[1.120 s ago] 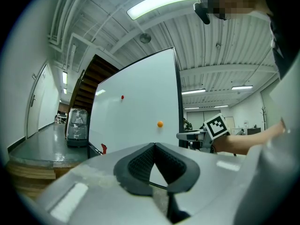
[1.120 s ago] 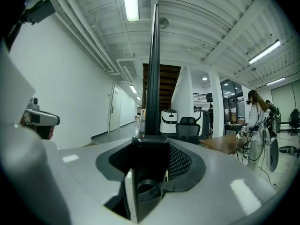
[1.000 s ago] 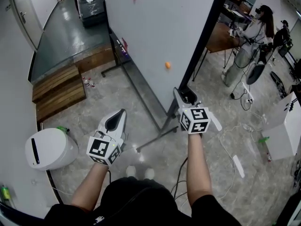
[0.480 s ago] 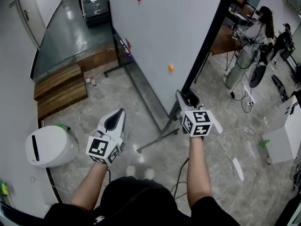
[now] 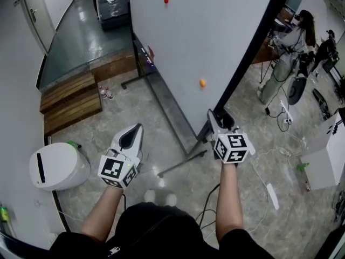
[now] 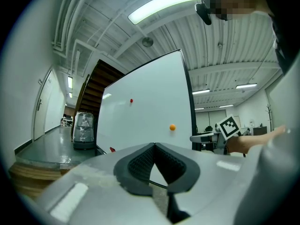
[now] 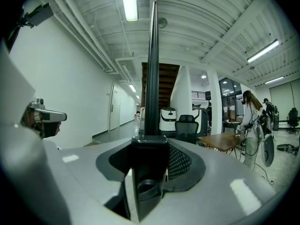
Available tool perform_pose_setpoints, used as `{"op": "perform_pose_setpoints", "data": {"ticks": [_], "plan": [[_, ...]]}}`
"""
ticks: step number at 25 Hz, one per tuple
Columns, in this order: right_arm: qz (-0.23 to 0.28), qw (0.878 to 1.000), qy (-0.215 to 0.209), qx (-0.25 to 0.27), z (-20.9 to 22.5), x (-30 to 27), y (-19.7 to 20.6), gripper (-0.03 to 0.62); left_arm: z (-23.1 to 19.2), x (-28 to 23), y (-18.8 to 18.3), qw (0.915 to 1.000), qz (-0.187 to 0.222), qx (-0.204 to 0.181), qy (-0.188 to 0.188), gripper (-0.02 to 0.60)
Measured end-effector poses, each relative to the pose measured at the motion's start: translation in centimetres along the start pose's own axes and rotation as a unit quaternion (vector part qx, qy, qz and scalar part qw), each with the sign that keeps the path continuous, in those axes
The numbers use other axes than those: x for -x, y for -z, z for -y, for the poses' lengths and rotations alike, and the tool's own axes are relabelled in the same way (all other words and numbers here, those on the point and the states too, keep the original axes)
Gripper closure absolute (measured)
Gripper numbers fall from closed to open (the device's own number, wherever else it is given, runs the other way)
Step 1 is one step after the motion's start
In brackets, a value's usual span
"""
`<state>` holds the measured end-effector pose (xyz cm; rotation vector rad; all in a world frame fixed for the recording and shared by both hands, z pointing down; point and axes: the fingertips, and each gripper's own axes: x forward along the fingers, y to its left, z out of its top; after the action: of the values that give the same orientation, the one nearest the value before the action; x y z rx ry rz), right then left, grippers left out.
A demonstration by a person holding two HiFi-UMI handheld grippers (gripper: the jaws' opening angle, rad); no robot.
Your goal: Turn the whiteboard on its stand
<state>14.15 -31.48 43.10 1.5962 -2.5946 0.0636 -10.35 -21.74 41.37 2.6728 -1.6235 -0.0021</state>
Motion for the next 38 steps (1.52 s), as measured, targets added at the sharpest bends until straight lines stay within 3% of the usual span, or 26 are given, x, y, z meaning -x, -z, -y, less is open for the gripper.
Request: {"op": "perform_pose_setpoints", "data": {"ticks": [17,38], "plan": [[-0.014,1.000,0.010,-0.004,-0.9,4.0,-0.8,0.410,-2.3,0.4,-1.6,1.0000,0.002,0.003,0.007,0.578],[-0.002,1.000,0.018,0.005,-1.4,4.8,-1.7,0.395,-4.7,-0.4,-2.3,1.0000,0.003,0.006,0.007,0.577]]}}
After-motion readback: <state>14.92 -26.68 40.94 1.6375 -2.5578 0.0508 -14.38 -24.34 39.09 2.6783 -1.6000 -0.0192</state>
